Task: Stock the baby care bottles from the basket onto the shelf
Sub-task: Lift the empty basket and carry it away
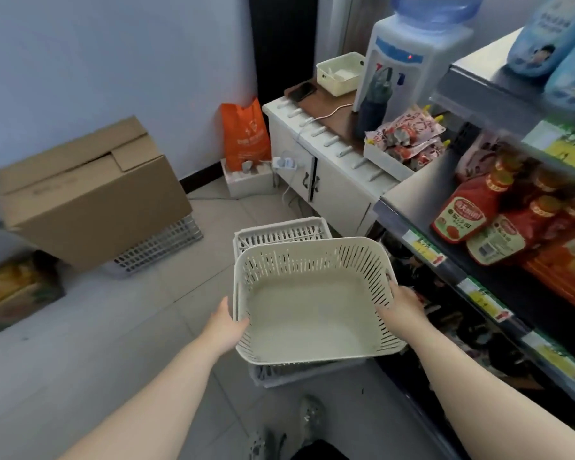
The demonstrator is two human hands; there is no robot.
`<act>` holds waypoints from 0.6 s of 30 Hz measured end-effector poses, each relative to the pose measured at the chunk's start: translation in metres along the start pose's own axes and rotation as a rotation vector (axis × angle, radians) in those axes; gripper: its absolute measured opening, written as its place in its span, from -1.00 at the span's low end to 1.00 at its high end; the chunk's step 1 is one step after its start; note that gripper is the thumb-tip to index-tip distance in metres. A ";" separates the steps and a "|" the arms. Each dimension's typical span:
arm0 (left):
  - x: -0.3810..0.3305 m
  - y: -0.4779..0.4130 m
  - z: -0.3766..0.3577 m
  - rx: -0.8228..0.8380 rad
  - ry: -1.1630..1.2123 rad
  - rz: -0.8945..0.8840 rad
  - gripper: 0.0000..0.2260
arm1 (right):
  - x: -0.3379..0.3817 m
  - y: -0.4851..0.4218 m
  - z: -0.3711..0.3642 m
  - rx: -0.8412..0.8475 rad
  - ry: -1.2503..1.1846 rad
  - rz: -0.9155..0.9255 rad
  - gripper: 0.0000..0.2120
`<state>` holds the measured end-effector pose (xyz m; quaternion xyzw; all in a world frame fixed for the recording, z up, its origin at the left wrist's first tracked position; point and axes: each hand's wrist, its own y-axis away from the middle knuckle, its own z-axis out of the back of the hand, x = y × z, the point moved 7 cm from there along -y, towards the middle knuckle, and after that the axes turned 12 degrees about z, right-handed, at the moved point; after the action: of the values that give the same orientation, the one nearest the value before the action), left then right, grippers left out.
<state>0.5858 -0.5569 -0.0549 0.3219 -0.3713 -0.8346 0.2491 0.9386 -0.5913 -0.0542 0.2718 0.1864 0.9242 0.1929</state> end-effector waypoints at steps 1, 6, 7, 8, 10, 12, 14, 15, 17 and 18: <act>0.001 -0.003 -0.001 0.001 0.020 0.018 -0.33 | -0.004 -0.007 -0.002 -0.004 -0.027 -0.011 -0.52; 0.004 -0.017 -0.016 0.048 0.202 0.131 -0.57 | -0.013 -0.023 -0.012 -0.014 -0.293 -0.073 -0.31; 0.006 -0.020 -0.020 0.069 0.260 0.143 -0.65 | -0.016 -0.025 -0.014 -0.005 -0.318 -0.105 -0.30; 0.008 -0.024 -0.025 0.097 0.322 0.160 -0.70 | -0.021 -0.028 -0.015 -0.005 -0.326 -0.143 -0.33; 0.013 -0.031 -0.030 0.139 0.425 0.200 -0.74 | -0.027 -0.035 -0.014 -0.038 -0.325 -0.165 -0.55; 0.015 -0.035 -0.030 0.146 0.474 0.227 -0.78 | -0.026 -0.040 -0.011 -0.084 -0.305 -0.149 -0.76; 0.013 -0.035 -0.026 0.130 0.511 0.233 -0.82 | -0.022 -0.045 -0.007 -0.113 -0.277 -0.117 -0.78; 0.012 -0.035 -0.022 0.111 0.526 0.233 -0.83 | -0.019 -0.046 -0.004 -0.121 -0.256 -0.111 -0.78; 0.013 -0.036 -0.013 0.064 0.582 0.252 -0.84 | -0.012 -0.050 0.001 -0.123 -0.213 -0.105 -0.79; 0.015 -0.036 -0.007 0.039 0.617 0.264 -0.84 | -0.006 -0.053 0.002 -0.119 -0.204 -0.094 -0.80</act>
<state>0.5744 -0.5486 -0.0923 0.5132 -0.3329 -0.6510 0.4495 0.9583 -0.5478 -0.0788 0.3434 0.1232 0.8912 0.2697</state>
